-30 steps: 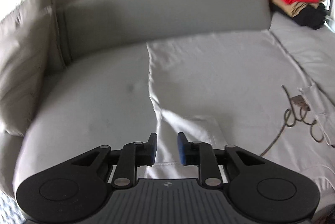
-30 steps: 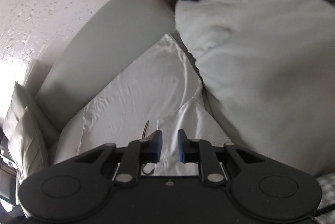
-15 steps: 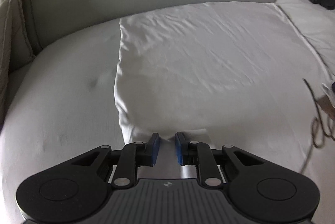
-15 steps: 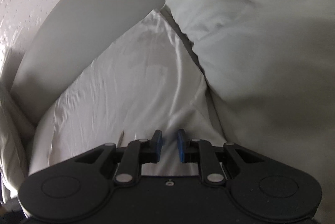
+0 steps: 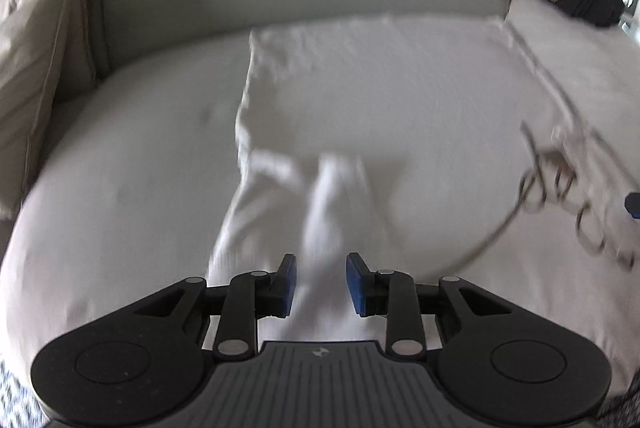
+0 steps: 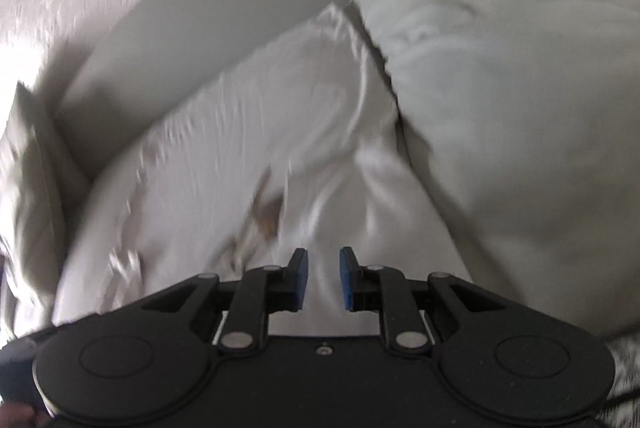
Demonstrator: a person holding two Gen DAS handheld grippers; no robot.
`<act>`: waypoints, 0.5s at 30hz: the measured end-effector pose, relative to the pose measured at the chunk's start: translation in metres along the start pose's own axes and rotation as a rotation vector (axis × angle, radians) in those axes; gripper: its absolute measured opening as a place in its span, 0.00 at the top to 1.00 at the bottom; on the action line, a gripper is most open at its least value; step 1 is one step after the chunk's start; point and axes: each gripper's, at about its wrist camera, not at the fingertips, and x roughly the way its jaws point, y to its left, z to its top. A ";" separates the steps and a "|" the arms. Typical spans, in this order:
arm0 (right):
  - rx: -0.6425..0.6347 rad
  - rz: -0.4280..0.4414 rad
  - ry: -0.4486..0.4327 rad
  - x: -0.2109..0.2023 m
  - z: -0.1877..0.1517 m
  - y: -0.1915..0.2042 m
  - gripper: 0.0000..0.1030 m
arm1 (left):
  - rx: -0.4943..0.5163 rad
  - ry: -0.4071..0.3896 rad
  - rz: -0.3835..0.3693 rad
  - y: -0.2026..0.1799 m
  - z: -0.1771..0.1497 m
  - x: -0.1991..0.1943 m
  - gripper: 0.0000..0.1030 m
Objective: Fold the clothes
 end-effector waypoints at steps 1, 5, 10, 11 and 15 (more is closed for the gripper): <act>-0.010 -0.003 0.016 0.001 -0.008 0.000 0.83 | 0.001 0.001 -0.003 -0.002 -0.009 -0.004 0.76; -0.042 0.002 0.077 -0.020 -0.040 0.007 0.83 | 0.041 -0.008 -0.021 -0.016 -0.046 -0.030 0.78; -0.065 -0.013 0.155 -0.052 -0.071 0.013 0.81 | -0.030 0.156 -0.229 -0.018 -0.079 -0.049 0.79; -0.053 -0.007 0.148 -0.058 -0.074 0.012 0.80 | -0.027 0.148 -0.228 -0.020 -0.082 -0.054 0.79; 0.026 0.051 0.052 -0.079 -0.068 0.008 0.62 | -0.031 0.059 -0.172 -0.023 -0.081 -0.072 0.78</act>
